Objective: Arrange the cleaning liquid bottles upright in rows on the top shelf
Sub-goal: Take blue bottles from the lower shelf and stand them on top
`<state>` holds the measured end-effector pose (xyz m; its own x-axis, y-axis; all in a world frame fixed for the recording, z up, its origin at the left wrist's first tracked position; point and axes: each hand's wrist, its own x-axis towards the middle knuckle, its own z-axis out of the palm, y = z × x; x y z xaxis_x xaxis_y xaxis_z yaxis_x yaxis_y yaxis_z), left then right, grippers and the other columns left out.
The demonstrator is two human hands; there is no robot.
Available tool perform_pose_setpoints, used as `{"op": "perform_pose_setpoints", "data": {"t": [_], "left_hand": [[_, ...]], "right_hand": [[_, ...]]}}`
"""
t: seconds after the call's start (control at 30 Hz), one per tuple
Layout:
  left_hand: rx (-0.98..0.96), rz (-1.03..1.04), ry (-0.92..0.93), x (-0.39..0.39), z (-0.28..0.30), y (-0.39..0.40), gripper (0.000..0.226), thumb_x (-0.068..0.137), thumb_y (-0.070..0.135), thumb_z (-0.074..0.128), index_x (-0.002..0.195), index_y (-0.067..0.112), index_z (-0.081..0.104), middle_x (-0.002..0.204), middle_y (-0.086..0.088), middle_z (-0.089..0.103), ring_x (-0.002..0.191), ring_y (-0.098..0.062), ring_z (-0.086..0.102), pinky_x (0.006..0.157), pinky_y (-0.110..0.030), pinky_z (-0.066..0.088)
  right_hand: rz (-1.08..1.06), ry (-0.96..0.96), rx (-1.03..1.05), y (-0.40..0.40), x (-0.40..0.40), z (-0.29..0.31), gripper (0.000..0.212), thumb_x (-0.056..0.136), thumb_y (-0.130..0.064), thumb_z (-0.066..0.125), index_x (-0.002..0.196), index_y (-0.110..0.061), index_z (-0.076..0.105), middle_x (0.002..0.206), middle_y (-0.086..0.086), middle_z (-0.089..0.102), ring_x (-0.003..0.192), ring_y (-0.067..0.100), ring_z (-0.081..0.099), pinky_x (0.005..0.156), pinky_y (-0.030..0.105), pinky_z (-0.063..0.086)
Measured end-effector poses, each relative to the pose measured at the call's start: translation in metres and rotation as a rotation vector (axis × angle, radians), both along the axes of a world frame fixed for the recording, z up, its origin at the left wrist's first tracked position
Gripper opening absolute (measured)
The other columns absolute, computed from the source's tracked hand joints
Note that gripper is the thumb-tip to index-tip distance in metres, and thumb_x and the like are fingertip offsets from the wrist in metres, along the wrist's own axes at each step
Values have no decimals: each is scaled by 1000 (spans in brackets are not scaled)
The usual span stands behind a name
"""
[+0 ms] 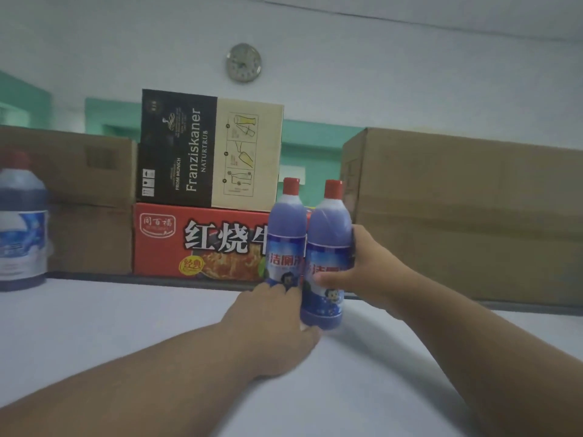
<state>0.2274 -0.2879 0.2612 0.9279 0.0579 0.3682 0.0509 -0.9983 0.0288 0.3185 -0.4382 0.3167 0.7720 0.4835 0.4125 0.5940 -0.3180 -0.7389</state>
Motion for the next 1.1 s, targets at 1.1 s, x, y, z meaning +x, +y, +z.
{"op": "perform_pose_setpoints", "data": {"t": [1.1], "left_hand": [[-33, -281, -189, -46, 35, 5, 19, 92, 41, 53, 97, 22, 52, 106, 1, 62, 95, -20, 60, 85, -37, 54]], "right_hand": [[-463, -776, -84, 7, -102, 14, 35, 88, -32, 68, 118, -17, 58, 108, -11, 45, 98, 7, 45, 85, 25, 40]]}}
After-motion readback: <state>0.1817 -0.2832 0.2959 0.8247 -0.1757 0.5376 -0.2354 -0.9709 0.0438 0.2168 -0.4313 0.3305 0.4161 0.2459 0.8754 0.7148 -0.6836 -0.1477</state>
